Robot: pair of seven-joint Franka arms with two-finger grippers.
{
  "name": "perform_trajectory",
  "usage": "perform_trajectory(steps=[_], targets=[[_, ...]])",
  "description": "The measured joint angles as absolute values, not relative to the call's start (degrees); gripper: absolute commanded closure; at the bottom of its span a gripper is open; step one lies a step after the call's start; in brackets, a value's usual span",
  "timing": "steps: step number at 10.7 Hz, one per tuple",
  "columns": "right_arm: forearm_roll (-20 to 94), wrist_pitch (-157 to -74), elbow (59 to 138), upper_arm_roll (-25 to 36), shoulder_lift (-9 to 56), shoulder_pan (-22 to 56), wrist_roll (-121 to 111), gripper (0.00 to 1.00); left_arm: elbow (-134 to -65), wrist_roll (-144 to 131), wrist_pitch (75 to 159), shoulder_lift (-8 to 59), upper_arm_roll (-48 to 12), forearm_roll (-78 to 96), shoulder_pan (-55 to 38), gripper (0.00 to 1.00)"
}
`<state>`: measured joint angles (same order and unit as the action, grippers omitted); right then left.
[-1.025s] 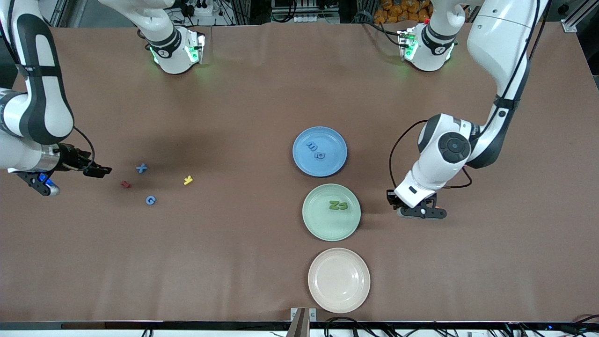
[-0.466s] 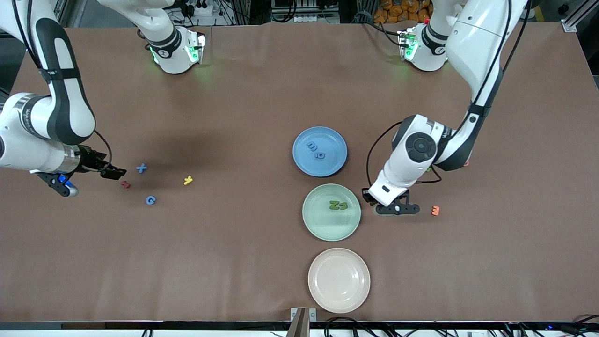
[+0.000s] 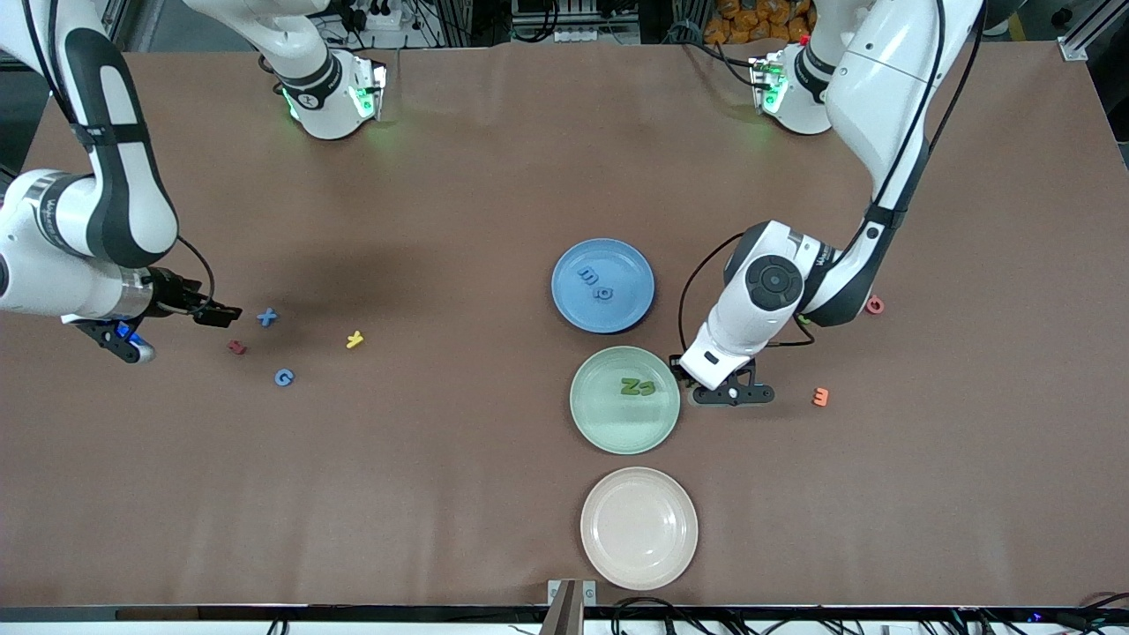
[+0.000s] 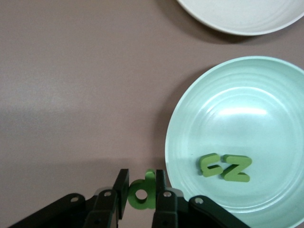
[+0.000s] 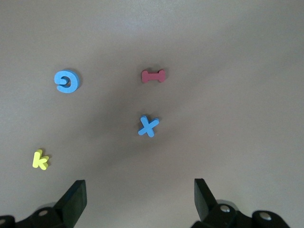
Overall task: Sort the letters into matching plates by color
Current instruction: 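Release d onto the green plate while the right gripper reaches blue x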
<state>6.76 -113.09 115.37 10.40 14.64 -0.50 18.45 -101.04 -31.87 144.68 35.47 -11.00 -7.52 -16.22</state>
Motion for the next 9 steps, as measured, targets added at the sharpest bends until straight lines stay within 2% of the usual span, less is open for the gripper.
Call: perform_trajectory(steps=[6, 9], targets=[[6.8, -105.5, 114.6, 10.4, 12.3, -0.5, 17.6, 0.0, -99.6, -31.9, 144.6, 35.6, -11.0, -7.5, -16.4, 1.0], [6.8, -115.3, 118.8, 10.4, 12.6, -0.5, 17.7, 0.0, -98.8, -31.9, 144.5, 36.0, -11.0, -7.5, -16.9, 1.0]])
